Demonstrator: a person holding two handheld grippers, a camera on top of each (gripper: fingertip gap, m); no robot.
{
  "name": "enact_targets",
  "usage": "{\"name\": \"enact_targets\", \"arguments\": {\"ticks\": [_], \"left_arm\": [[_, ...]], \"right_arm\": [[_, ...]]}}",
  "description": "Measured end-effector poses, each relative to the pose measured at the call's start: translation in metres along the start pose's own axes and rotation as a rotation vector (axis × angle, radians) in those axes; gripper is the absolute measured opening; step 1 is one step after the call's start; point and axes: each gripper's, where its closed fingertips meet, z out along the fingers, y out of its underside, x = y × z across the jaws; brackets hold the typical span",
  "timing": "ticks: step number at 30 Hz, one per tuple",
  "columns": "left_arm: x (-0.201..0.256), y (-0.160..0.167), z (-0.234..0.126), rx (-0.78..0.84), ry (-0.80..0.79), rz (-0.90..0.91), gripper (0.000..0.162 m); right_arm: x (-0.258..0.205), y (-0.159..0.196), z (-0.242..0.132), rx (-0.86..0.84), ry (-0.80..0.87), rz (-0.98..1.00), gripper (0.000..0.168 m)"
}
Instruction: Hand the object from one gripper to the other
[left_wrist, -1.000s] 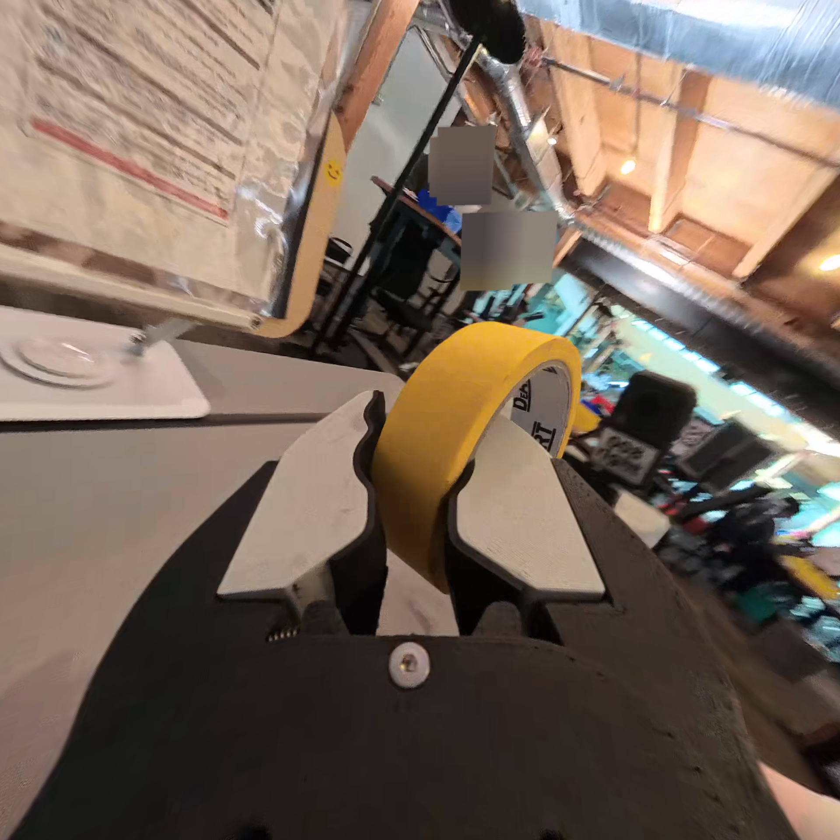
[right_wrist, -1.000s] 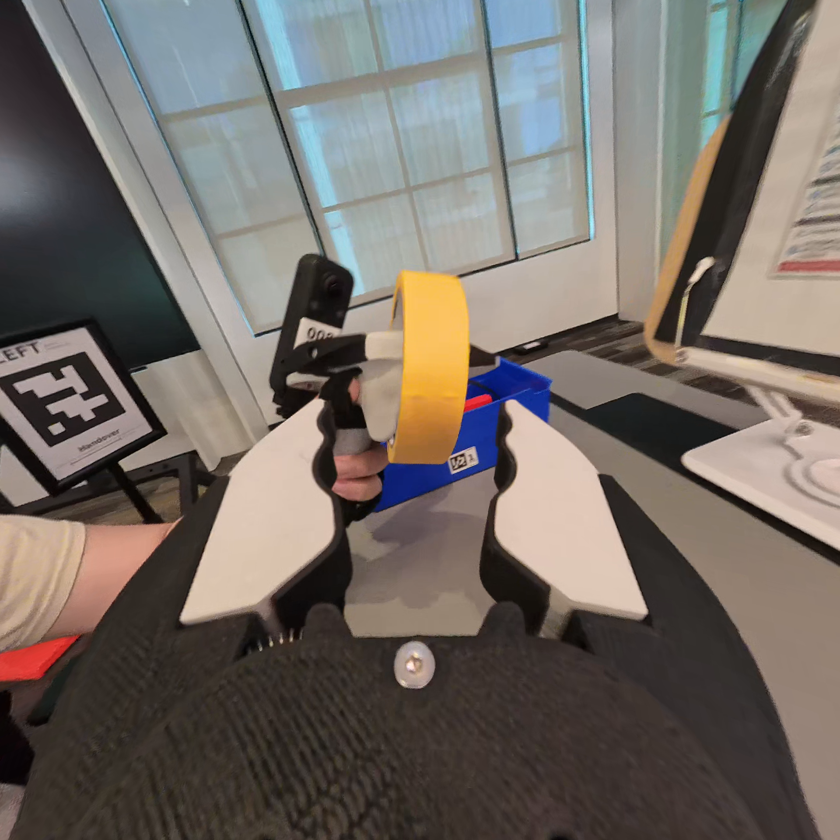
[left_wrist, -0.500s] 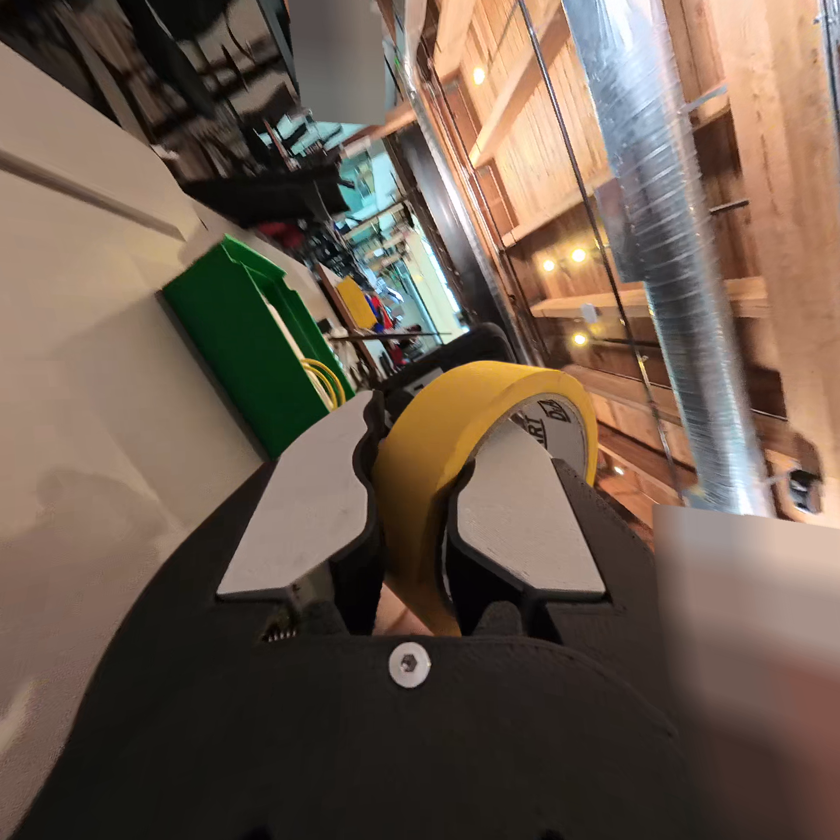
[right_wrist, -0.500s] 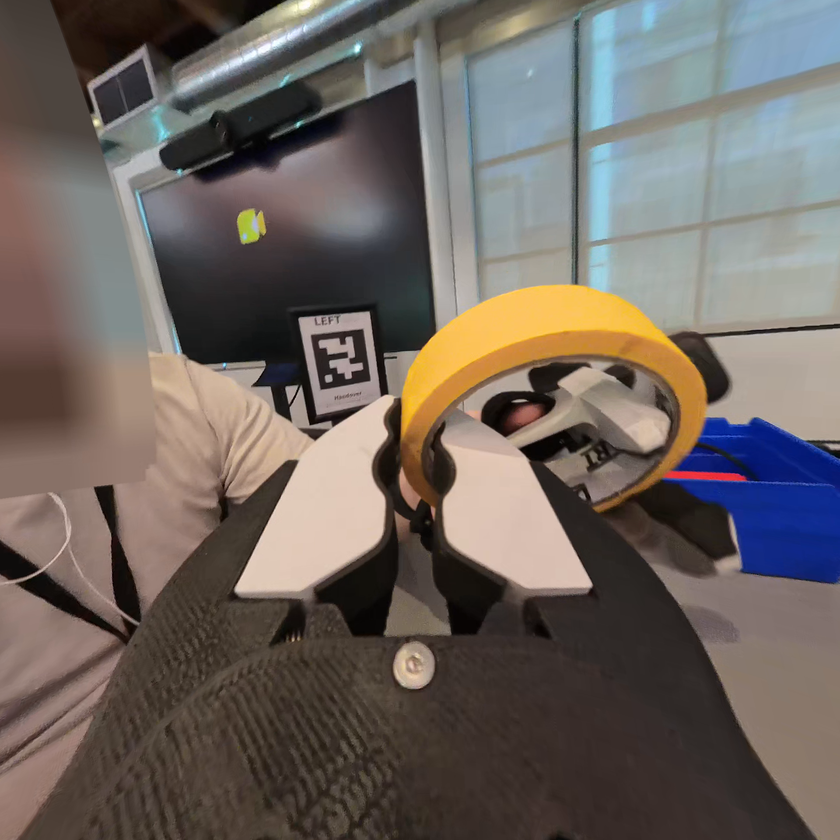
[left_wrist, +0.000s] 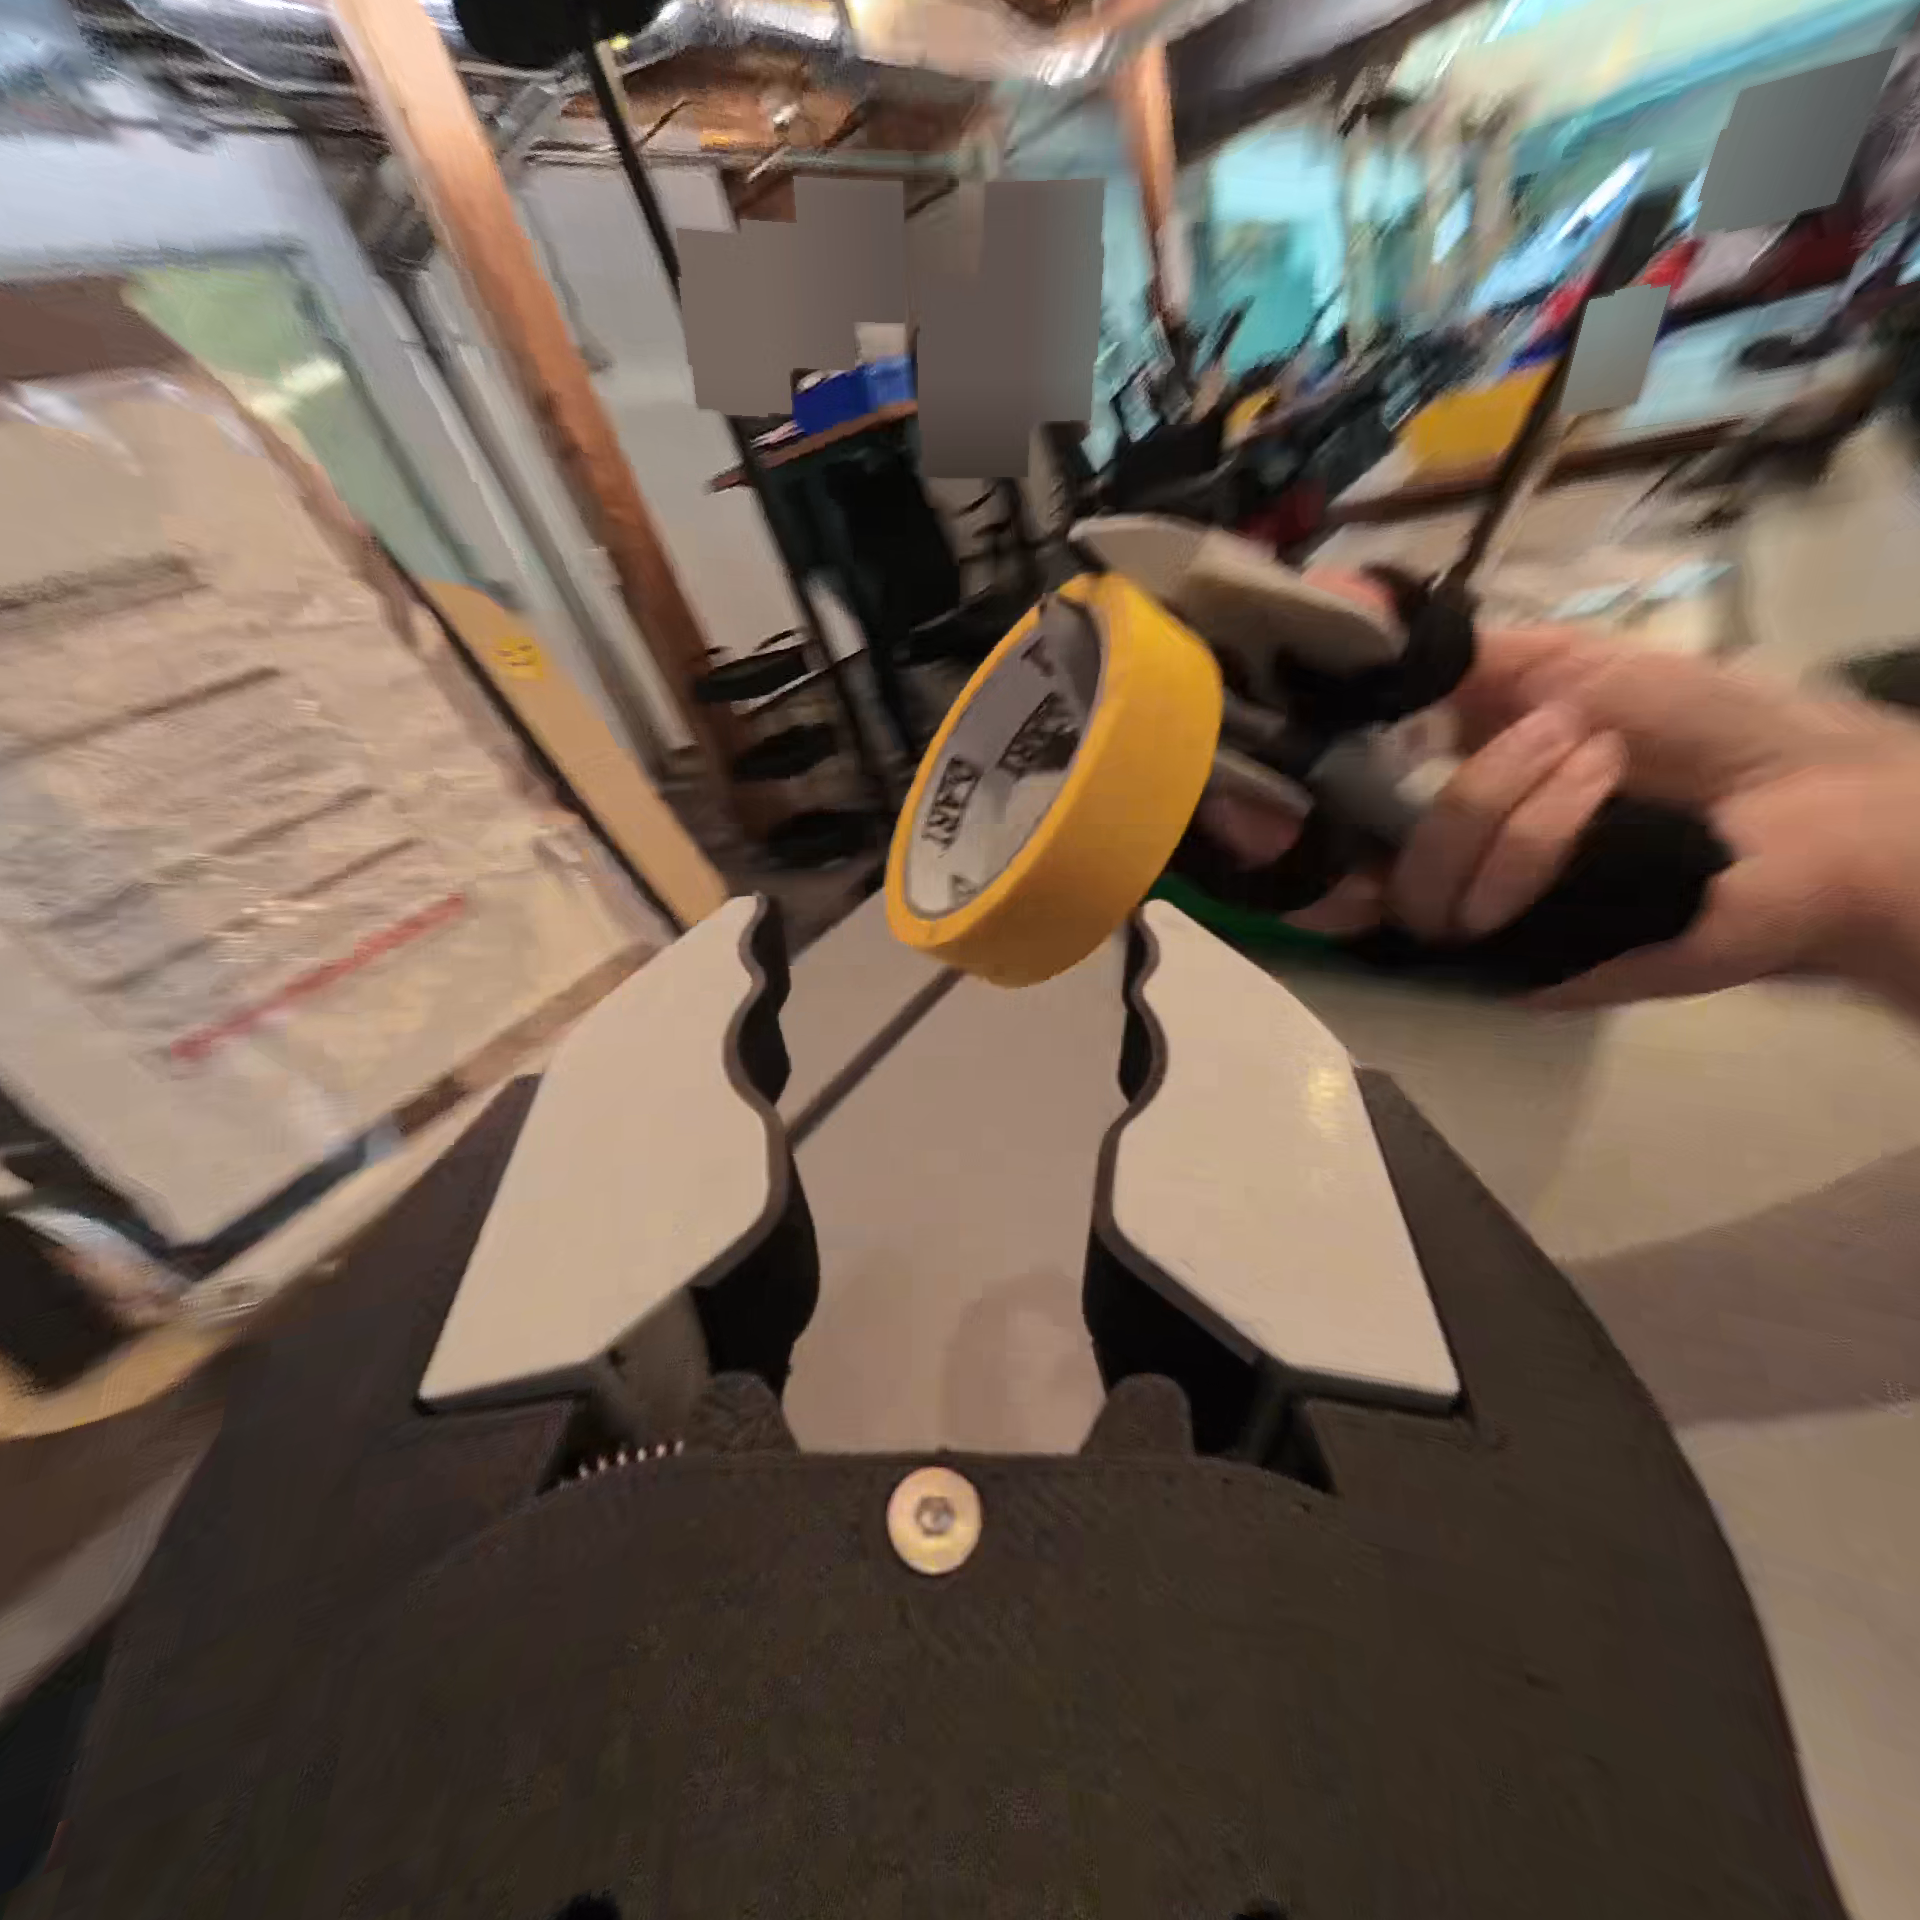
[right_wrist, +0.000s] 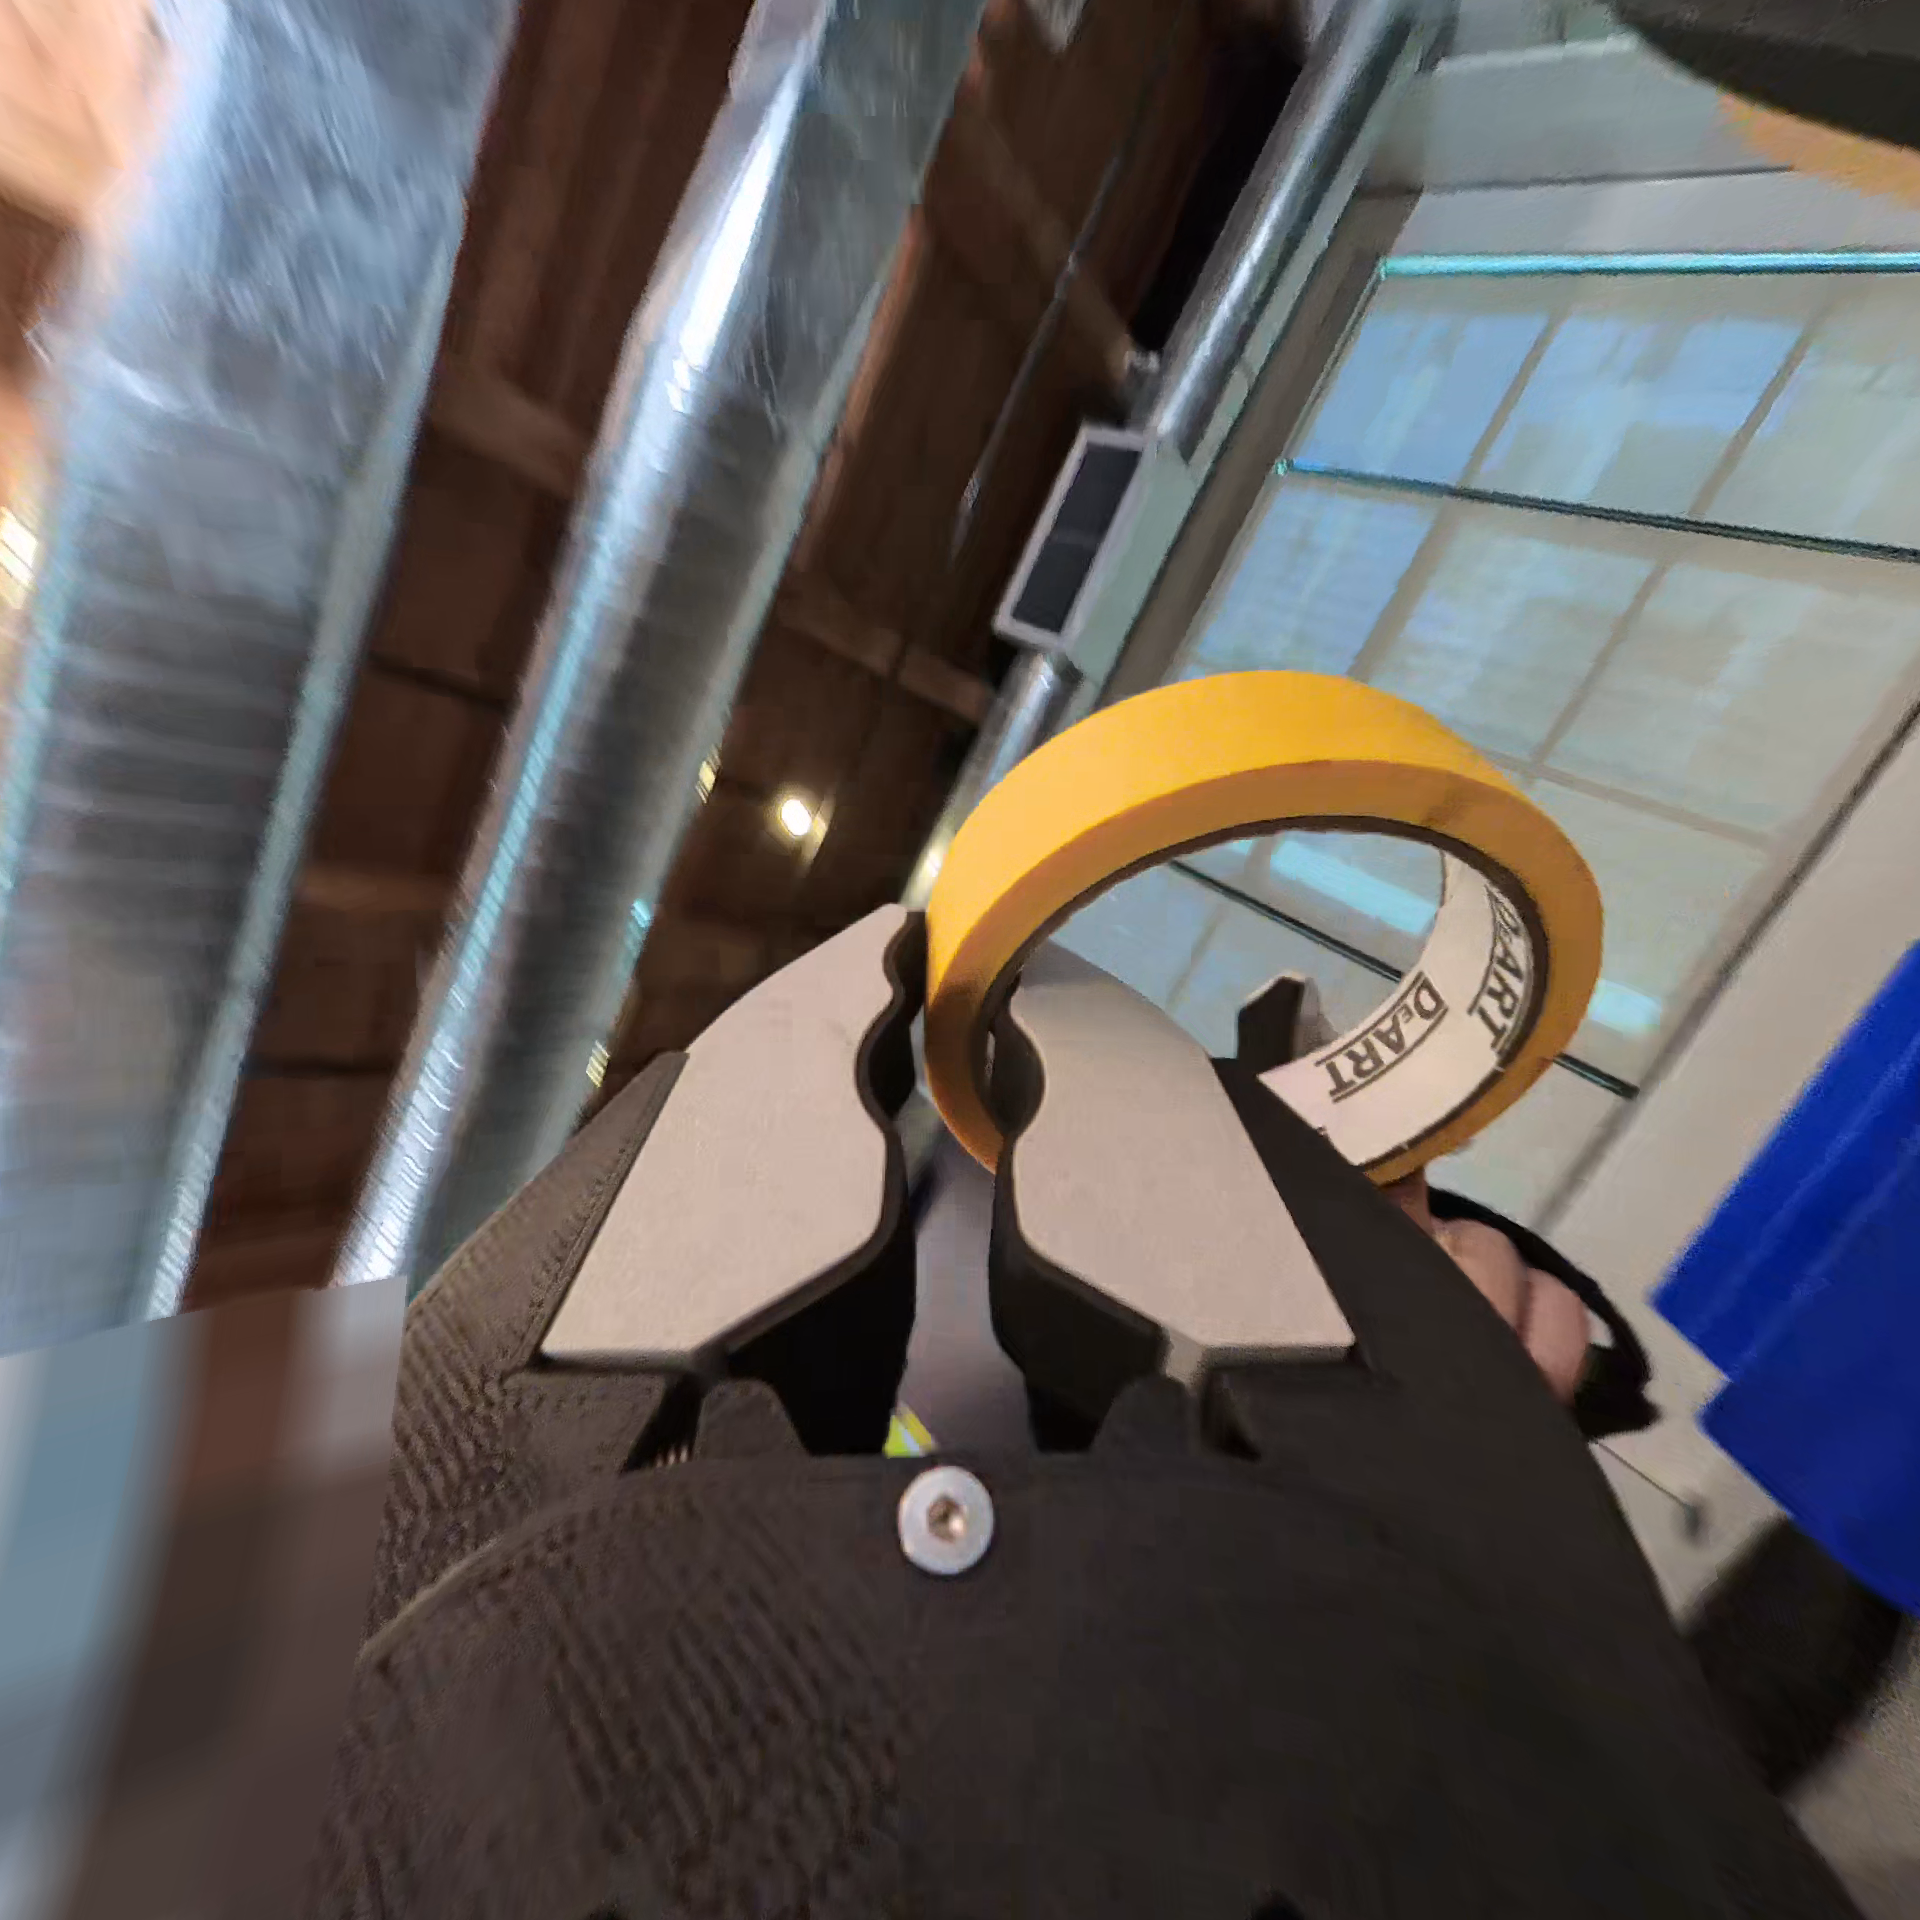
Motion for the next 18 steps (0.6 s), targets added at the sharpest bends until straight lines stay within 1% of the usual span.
{"name": "enact_targets", "arguments": {"ticks": [2, 4, 6, 8, 10, 11, 12, 14, 16, 17, 18], "left_arm": [[-0.003, 0.012, 0.006, -0.087, -0.142, 0.234, 0.068], [0.001, 0.018, 0.011, -0.125, -0.233, 0.425, 0.066], [0.005, 0.021, 0.015, -0.139, -0.320, 0.548, 0.058], [0.005, 0.021, 0.017, -0.140, -0.407, 0.615, 0.045], [0.000, 0.019, 0.015, -0.128, -0.490, 0.652, 0.042], [-0.003, 0.017, 0.013, -0.120, -0.517, 0.650, 0.037], [-0.006, 0.016, 0.011, -0.114, -0.527, 0.635, 0.030], [-0.010, 0.013, 0.008, -0.102, -0.502, 0.583, 0.026], [-0.018, 0.006, 0.002, -0.098, -0.497, 0.529, 0.025], [-0.026, 0.001, -0.003, -0.092, -0.507, 0.492, 0.025], [-0.033, -0.003, -0.008, -0.089, -0.504, 0.439, 0.025]], "right_arm": [[0.005, -0.004, -0.004, 0.061, -0.018, 0.065, 0.009], [0.006, -0.005, -0.007, 0.123, -0.054, 0.085, 0.009], [0.008, -0.003, -0.008, 0.170, -0.084, 0.129, 0.009], [0.009, 0.001, -0.009, 0.208, -0.122, 0.190, 0.009], [0.013, 0.008, -0.009, 0.222, -0.136, 0.251, 0.009], [0.015, 0.010, -0.009, 0.234, -0.144, 0.277, 0.010], [0.017, 0.011, -0.010, 0.250, -0.152, 0.296, 0.010], [0.020, 0.015, -0.010, 0.253, -0.144, 0.299, 0.010], [0.021, 0.027, -0.003, 0.170, -0.103, 0.232, 0.014], [0.022, 0.038, 0.004, 0.090, -0.067, 0.174, 0.016], [0.025, 0.054, 0.011, -0.013, -0.014, 0.113, 0.025]]}}
